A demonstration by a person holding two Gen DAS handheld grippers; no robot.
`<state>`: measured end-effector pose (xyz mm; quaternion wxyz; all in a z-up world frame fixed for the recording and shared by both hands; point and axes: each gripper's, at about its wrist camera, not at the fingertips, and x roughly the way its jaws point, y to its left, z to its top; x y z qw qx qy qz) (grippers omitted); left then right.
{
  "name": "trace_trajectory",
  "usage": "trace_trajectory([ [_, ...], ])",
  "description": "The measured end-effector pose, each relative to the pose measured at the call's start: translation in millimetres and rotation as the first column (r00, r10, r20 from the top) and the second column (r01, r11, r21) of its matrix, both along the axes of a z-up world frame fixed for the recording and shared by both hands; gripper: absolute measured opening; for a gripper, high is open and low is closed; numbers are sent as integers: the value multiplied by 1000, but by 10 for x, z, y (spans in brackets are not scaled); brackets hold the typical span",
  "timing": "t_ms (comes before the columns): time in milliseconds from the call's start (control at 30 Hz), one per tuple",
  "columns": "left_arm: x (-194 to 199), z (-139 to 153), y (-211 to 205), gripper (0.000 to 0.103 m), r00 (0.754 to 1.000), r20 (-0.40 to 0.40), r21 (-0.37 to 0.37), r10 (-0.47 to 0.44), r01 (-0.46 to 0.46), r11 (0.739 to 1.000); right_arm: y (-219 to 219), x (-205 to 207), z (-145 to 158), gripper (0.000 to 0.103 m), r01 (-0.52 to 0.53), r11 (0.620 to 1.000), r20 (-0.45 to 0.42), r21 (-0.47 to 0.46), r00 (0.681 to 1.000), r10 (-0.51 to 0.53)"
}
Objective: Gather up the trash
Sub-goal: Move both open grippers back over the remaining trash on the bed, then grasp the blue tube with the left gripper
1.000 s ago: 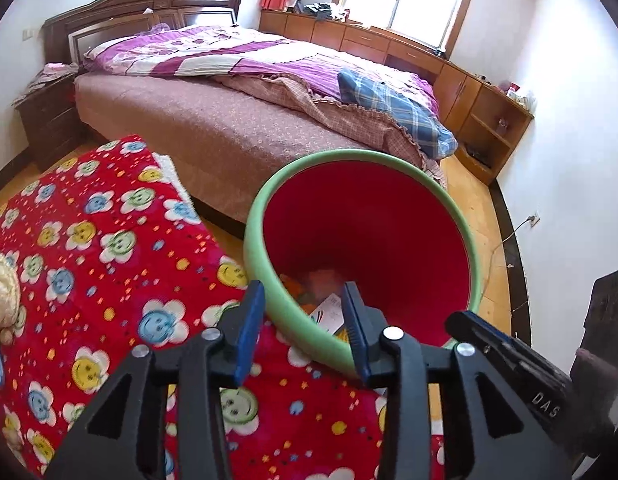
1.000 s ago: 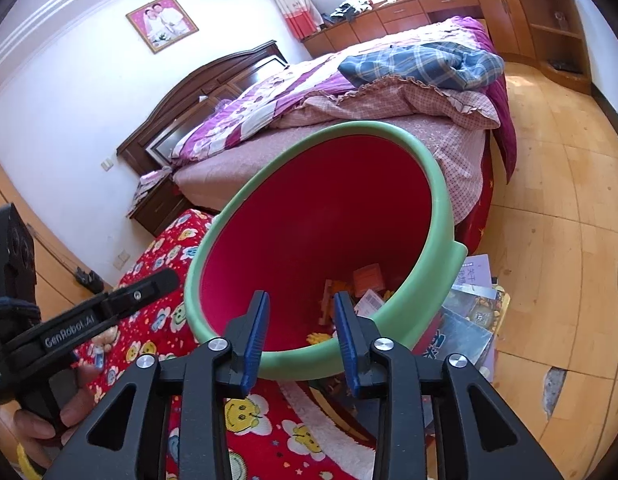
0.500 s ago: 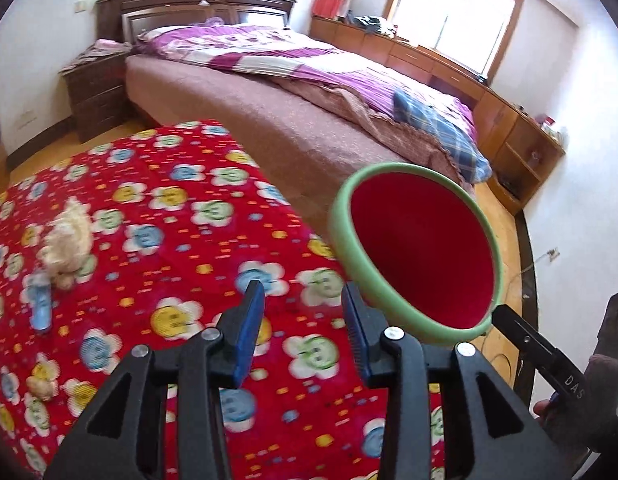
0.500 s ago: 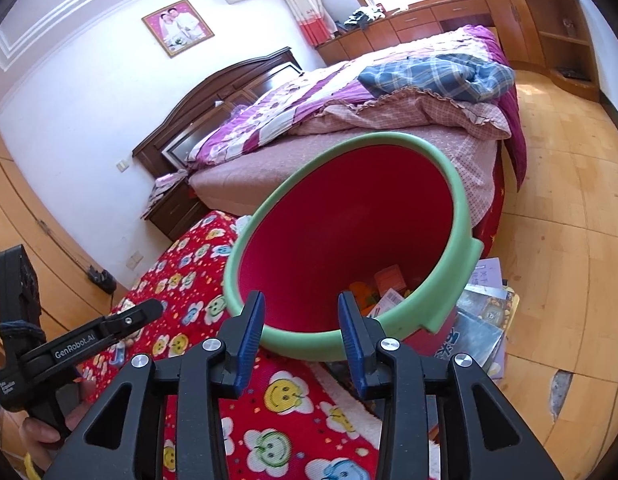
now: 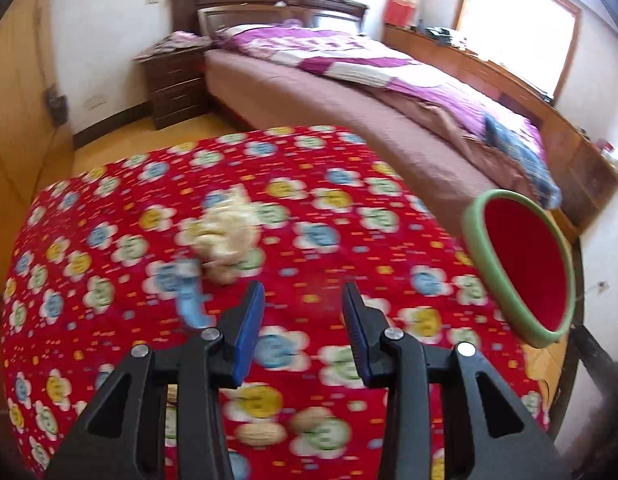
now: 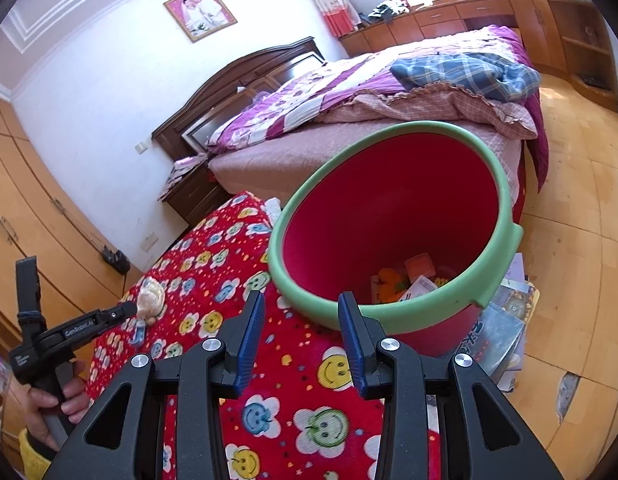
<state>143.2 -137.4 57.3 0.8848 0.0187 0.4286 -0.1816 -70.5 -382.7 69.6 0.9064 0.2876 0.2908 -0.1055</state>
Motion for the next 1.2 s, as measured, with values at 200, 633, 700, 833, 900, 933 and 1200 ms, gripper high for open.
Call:
trace_trajectory([
  [200, 112, -193, 306, 56, 999, 17, 88, 49, -50, 995, 84, 36, -4, 39, -18, 1000, -9, -1, 1000, 18],
  [633, 366, -562, 523, 56, 991, -73, 40, 111, -108, 993, 190, 101, -67, 39, -29, 1000, -48, -9, 998, 29],
  [700, 381, -589, 541, 55, 991, -71, 41, 116, -113, 993, 201, 109, -79, 39, -31, 999, -53, -9, 998, 31],
  [833, 390, -606, 599, 35, 988, -49, 44, 144, -142, 989, 218, 142, -105, 39, -38, 999, -64, -4, 997, 38],
  [900, 394, -608, 646, 20, 986, -44, 44, 159, -157, 987, 239, 168, -109, 39, -45, 999, -69, -5, 997, 44],
  [933, 397, -608, 678, 17, 985, -45, 38, 165, -164, 986, 251, 178, -108, 39, -48, 999, -71, -7, 996, 47],
  [1200, 372, -541, 857, 17, 984, -73, -34, 165, -168, 985, 428, 304, -42, 39, -100, 995, -80, -30, 992, 97],
])
